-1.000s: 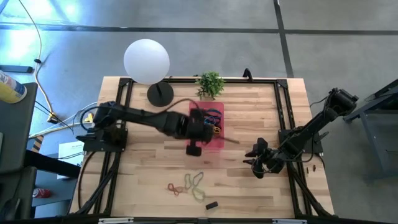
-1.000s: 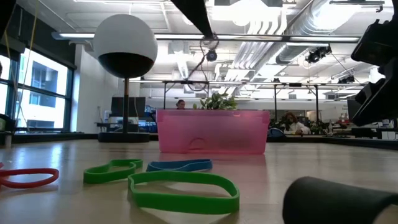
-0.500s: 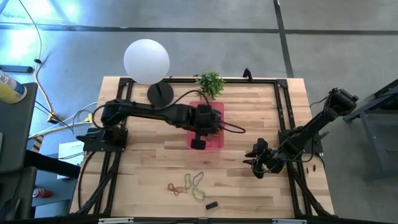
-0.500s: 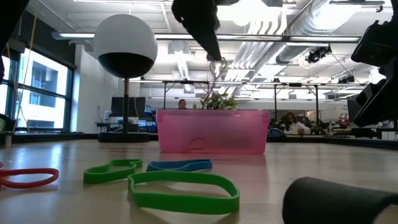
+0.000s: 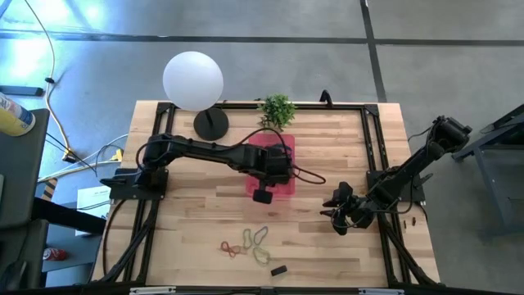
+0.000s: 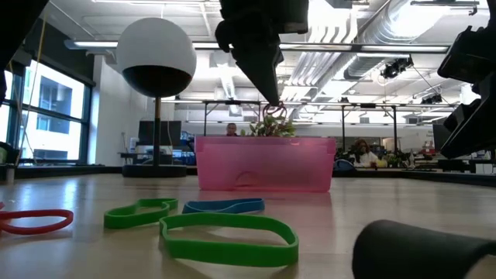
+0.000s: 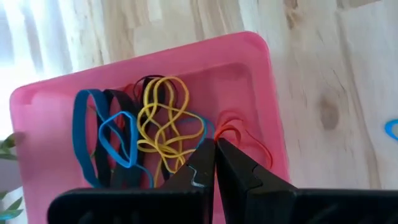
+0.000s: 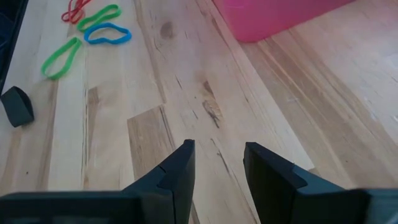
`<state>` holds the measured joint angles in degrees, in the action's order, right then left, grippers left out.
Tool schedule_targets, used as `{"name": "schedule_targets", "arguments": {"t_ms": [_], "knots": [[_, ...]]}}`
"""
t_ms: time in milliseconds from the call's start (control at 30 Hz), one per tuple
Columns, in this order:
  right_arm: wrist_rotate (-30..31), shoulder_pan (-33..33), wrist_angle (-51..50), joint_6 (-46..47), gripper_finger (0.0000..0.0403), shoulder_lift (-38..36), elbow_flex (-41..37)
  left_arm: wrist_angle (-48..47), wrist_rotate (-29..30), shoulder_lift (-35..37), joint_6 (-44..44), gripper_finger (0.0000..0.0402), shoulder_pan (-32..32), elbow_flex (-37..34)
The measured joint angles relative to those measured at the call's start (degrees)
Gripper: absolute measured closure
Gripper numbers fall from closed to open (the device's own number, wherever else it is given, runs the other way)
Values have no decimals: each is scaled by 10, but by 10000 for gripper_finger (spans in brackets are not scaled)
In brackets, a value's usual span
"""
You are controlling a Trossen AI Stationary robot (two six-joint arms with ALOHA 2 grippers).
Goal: Pick and place rubber bands into bin
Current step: Put the red rubber band into the red bin
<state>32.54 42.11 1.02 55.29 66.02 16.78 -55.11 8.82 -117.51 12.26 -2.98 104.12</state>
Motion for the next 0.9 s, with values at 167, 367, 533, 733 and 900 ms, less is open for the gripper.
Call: {"name": "schedule_targets", "arguments": {"t_ms": [167,367,533,733,900], "knots": [[1,0,0,-1,274,0,0,-9,2,0,-17,399,0,0],[1,0,0,-2,274,0,0,-18,-4,0,-19,360,1,0],[1,0,0,0,274,0,0,-19,-9,0,-20,311,1,0],[-4,0,0,2,274,0,0,-18,-44,0,-26,277,10,0],[-12,0,0,8,274,0,0,-47,-59,7,-48,277,52,17]]}}
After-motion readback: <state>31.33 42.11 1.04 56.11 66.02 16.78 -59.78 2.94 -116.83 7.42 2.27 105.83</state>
